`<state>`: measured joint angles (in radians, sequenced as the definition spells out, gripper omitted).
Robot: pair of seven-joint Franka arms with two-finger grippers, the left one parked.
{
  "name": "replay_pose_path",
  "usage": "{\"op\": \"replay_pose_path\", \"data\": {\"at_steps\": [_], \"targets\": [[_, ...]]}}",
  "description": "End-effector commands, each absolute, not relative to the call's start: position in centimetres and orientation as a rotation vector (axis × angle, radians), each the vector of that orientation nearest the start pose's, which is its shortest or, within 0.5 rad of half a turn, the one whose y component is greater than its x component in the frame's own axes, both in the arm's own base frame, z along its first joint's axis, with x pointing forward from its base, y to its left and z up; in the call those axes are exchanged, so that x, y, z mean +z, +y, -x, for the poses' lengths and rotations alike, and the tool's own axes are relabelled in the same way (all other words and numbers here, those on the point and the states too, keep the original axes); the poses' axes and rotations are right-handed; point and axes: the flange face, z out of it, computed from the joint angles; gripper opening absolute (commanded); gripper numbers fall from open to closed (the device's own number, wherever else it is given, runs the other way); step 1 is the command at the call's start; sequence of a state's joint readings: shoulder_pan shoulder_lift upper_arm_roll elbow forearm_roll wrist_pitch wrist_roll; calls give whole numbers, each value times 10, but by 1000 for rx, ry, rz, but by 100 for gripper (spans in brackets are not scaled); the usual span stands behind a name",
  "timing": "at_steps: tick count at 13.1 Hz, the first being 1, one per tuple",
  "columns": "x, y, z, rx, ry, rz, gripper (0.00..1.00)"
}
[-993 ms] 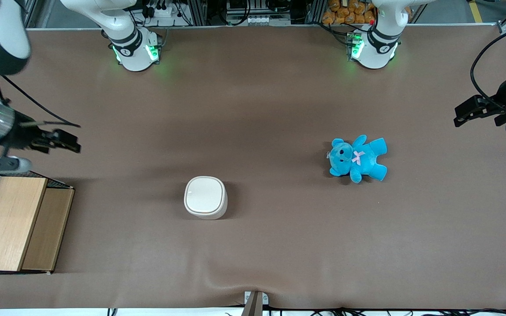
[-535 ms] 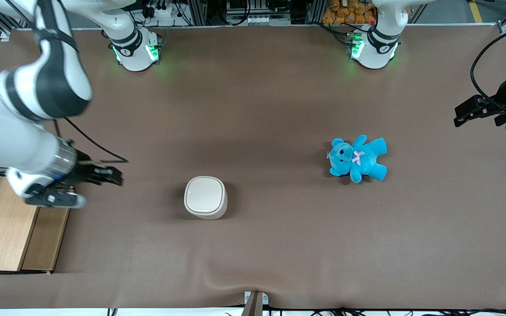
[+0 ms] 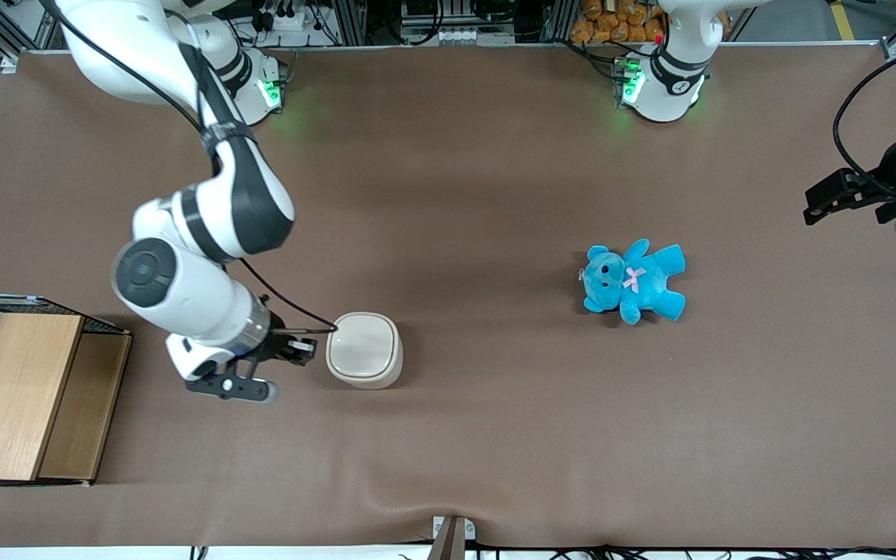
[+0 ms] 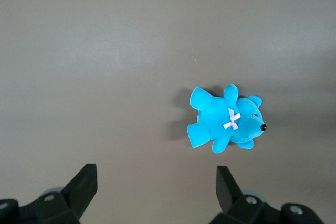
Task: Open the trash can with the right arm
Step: 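Move the right gripper over the table toward the white trash can, then lower the right gripper onto the lid edge of the white trash can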
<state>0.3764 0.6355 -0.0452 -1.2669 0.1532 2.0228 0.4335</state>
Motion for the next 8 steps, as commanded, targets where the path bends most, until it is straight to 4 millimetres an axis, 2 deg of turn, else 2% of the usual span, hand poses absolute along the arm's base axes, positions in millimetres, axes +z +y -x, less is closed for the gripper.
{"op": "replay_pose_path", "data": {"at_steps": [1, 3, 4, 7, 8], "targets": [[396, 256, -708, -125, 257, 2961, 0], [387, 259, -706, -97, 261, 2953, 0], [383, 273, -700, -75, 235, 2959, 0], [374, 295, -688, -45, 187, 2972, 0], [368, 294, -687, -31, 191, 2977, 0]]}}
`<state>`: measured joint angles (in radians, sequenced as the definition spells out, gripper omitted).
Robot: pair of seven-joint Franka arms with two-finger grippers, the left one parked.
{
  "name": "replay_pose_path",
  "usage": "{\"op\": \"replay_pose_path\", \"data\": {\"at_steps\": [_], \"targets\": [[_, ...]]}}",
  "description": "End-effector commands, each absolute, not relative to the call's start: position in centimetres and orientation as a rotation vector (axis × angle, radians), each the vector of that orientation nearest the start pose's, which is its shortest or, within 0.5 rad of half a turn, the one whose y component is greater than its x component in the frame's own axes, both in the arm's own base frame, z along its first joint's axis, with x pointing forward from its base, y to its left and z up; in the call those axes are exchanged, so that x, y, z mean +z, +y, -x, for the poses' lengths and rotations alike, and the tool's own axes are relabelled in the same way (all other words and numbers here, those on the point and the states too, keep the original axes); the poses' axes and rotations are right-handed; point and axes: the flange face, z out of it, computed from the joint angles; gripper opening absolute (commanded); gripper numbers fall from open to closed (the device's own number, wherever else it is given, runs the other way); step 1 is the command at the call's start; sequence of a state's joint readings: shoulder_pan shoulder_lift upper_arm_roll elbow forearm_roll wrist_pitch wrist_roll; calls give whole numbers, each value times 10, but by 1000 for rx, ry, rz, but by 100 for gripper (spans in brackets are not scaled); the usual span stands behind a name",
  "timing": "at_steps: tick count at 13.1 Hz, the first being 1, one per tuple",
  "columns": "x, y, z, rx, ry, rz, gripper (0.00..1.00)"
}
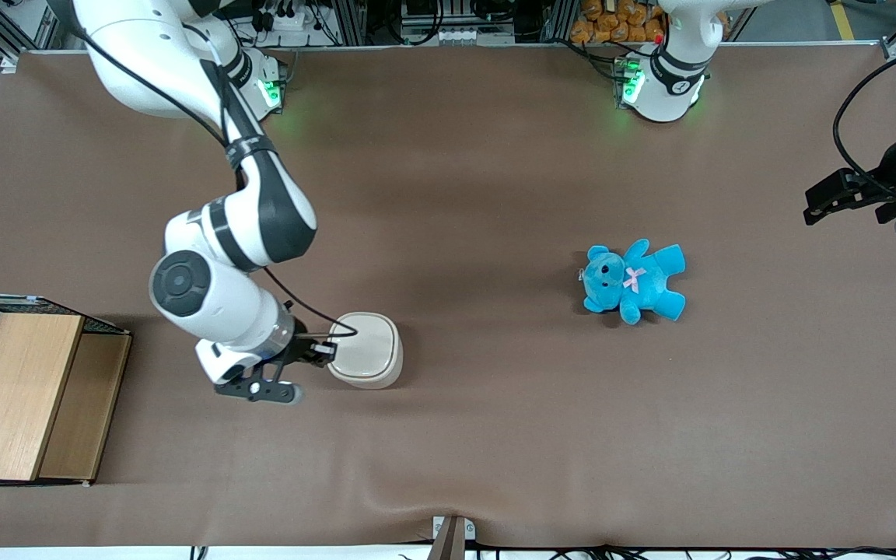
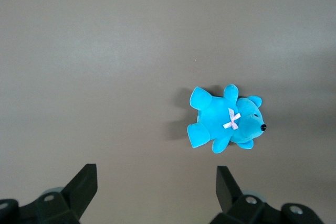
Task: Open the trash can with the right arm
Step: 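Lower the right gripper onto the lid edge of the white trash can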
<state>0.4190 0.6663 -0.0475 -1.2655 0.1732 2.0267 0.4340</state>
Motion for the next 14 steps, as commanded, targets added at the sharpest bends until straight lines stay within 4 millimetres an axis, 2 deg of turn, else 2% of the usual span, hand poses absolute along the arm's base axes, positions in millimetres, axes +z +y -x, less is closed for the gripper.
{"op": "replay_pose_path", "data": {"at_steps": [1, 6, 14], "targets": [[365, 294, -686, -23, 192, 2983, 0], [334, 298, -672, 64, 182, 3019, 0], [320, 306, -662, 94, 158, 3037, 0]]}}
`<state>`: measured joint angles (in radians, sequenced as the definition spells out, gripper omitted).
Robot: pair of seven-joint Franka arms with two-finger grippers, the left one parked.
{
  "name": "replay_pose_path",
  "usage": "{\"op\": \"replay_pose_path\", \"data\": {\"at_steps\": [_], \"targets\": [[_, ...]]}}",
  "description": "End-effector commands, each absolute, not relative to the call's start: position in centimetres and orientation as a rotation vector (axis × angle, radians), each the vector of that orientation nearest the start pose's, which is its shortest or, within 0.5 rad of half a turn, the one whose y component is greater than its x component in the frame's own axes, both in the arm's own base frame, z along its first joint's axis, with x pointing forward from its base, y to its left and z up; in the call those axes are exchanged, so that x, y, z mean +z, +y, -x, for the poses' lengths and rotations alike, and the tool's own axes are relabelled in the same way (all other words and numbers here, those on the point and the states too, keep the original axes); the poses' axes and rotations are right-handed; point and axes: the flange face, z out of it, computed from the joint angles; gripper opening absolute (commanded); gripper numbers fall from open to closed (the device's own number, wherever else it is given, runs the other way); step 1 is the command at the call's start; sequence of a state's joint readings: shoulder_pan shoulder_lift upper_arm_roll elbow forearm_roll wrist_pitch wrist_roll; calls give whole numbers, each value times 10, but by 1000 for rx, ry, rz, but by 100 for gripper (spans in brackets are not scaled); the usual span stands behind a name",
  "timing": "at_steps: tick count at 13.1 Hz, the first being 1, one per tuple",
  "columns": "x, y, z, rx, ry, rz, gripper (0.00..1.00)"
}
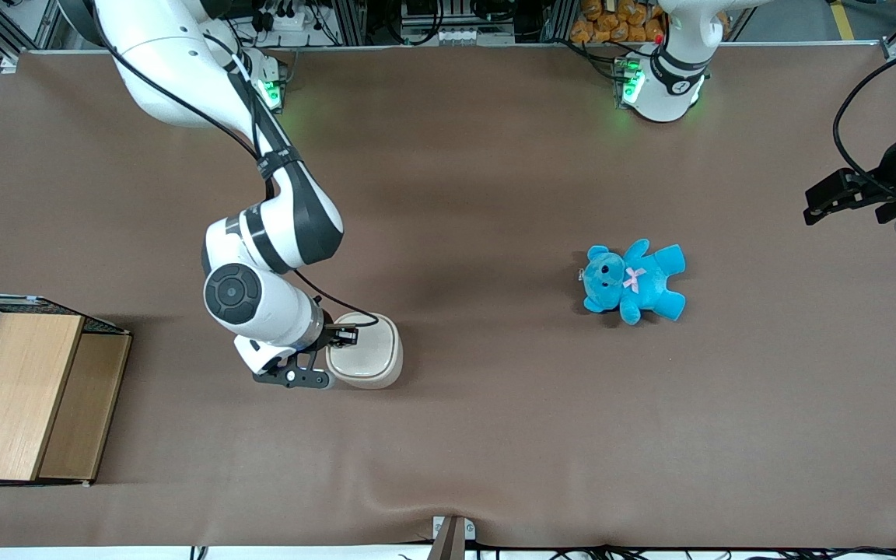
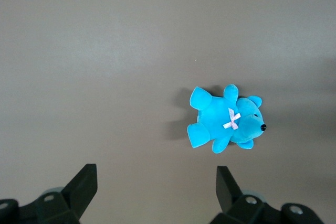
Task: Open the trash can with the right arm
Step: 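Lower the right gripper onto the lid edge of the white trash can, then push the lid edge with the right gripper to flip the lid open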
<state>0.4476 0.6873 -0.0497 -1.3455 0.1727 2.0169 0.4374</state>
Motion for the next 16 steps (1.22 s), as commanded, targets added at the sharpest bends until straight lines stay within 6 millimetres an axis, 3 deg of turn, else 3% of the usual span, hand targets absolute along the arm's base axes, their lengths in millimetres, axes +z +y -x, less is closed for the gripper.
{"op": "replay_pose_path", "data": {"at_steps": [1, 8, 10, 13, 16], "targets": [[315, 307, -660, 101, 155, 3040, 0], [305, 302, -659, 100, 146, 3072, 0], [318, 300, -661, 108, 152, 3055, 0], [352, 294, -669, 178, 195, 2997, 0], [377, 304, -669, 193, 270, 2969, 0]]}}
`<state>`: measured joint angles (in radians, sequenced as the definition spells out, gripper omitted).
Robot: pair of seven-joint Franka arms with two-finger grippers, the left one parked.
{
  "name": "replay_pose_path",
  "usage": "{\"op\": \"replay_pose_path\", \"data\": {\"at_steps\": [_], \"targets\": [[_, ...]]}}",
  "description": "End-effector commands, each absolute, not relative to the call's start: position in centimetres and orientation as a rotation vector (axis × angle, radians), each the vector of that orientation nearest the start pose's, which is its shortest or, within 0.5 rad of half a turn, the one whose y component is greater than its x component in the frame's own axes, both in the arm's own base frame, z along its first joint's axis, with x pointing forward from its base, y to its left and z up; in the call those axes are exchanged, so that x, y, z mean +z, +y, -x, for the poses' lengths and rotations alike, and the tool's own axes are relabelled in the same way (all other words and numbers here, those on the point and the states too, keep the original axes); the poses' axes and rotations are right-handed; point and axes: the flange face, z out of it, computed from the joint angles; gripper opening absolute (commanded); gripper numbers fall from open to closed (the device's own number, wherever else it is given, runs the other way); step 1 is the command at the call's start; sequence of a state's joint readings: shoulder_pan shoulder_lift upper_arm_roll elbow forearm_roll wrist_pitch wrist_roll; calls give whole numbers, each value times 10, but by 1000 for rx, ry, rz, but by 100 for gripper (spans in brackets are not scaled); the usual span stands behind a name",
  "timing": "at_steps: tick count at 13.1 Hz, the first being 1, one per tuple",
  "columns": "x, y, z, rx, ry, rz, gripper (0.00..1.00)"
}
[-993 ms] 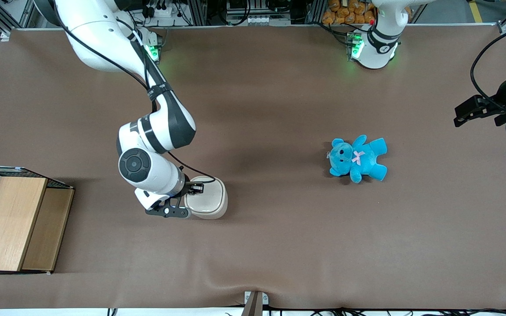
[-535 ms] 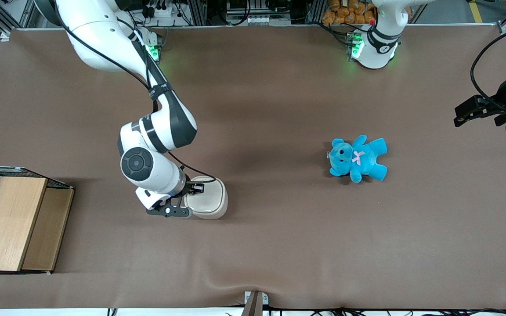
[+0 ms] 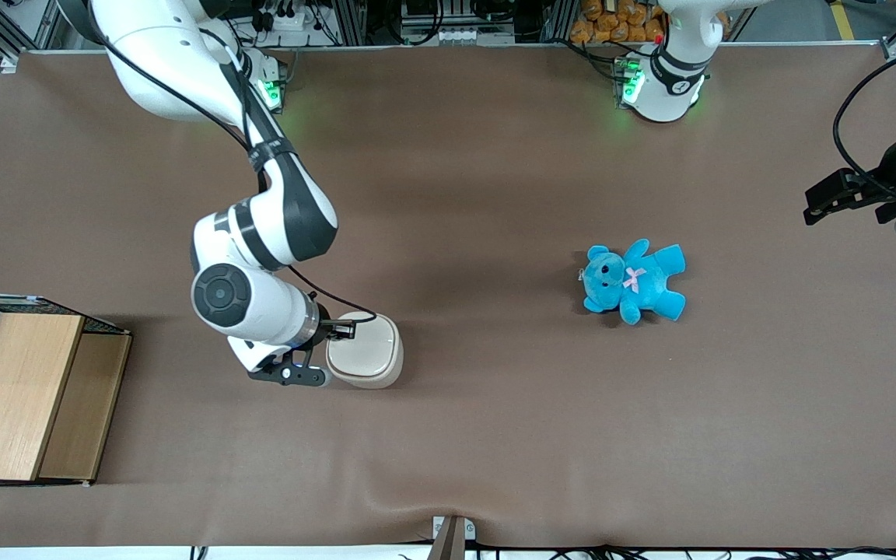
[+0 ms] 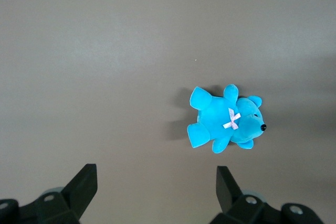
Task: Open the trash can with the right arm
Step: 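Push the lid edge with the right gripper to flip the lid open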
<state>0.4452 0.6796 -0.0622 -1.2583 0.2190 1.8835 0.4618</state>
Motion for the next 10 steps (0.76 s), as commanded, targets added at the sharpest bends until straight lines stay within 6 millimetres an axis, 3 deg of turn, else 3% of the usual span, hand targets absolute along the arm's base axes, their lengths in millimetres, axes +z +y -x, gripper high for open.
{"op": "replay_pose_path", "data": {"at_steps": [1, 4, 7, 8, 9, 10], "targets": [[386, 306, -669, 199, 265, 2966, 0], [403, 311, -665, 223, 249, 2959, 0], [436, 308, -659, 239, 246, 2928, 0], [454, 308, -655, 218, 236, 2921, 36], [466, 307, -652, 207, 228, 2920, 99], [485, 304, -649, 176, 225, 2912, 100]]}}
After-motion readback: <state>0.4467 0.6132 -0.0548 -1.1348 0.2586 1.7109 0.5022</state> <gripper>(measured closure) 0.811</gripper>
